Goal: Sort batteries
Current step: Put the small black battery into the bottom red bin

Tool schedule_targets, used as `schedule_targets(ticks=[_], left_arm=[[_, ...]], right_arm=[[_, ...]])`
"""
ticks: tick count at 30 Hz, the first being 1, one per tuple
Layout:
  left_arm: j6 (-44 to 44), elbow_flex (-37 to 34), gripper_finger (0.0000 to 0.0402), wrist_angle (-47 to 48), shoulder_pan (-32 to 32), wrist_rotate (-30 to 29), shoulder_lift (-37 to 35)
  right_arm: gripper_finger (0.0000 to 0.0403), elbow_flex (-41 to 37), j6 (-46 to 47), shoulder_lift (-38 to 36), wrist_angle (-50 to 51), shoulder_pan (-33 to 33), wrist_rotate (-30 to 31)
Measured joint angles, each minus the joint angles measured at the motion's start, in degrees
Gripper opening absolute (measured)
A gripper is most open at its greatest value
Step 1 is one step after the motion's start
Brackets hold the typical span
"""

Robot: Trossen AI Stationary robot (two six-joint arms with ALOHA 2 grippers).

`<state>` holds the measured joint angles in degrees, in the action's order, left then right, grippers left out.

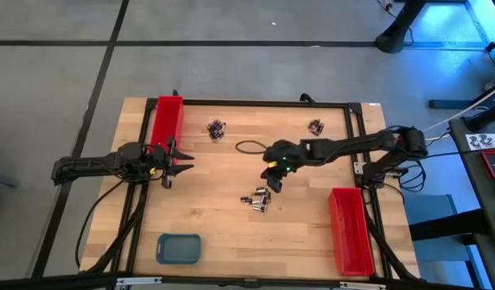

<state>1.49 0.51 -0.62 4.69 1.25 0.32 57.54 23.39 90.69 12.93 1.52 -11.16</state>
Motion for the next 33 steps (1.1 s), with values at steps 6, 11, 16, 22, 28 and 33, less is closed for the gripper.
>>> schedule_targets(ticks=[6,11,16,22,28,33], left_arm=[[0.0,0.0,0.0114,0.0,0.0,0.0,0.0],[0.0,0.0,0.0114,0.0,0.0,0.0,0.0],[0.0,0.0,0.0114,0.0,0.0,0.0,0.0],[0.0,0.0,0.0114,0.0,0.0,0.0,0.0],[0.0,0.0,0.0114,0.0,0.0,0.0,0.0],[0.0,0.0,0.0114,0.0,0.0,0.0,0.0]], right_arm=[[0.0123,0.0,-9.3,4.9,0.4,0.0,-0.4],[0.0141,0.0,-15.7,9.3,0.5,0.0,0.0],[0.0143,0.0,-16.5,12.6,0.3,-0.1,0.1],[0.0143,0.0,-21.3,13.5,0.0,-0.1,0.2],[0.0143,0.0,-23.9,13.5,-0.9,-0.1,1.0],[0.0143,0.0,-24.1,13.5,-3.7,-0.1,-0.4]])
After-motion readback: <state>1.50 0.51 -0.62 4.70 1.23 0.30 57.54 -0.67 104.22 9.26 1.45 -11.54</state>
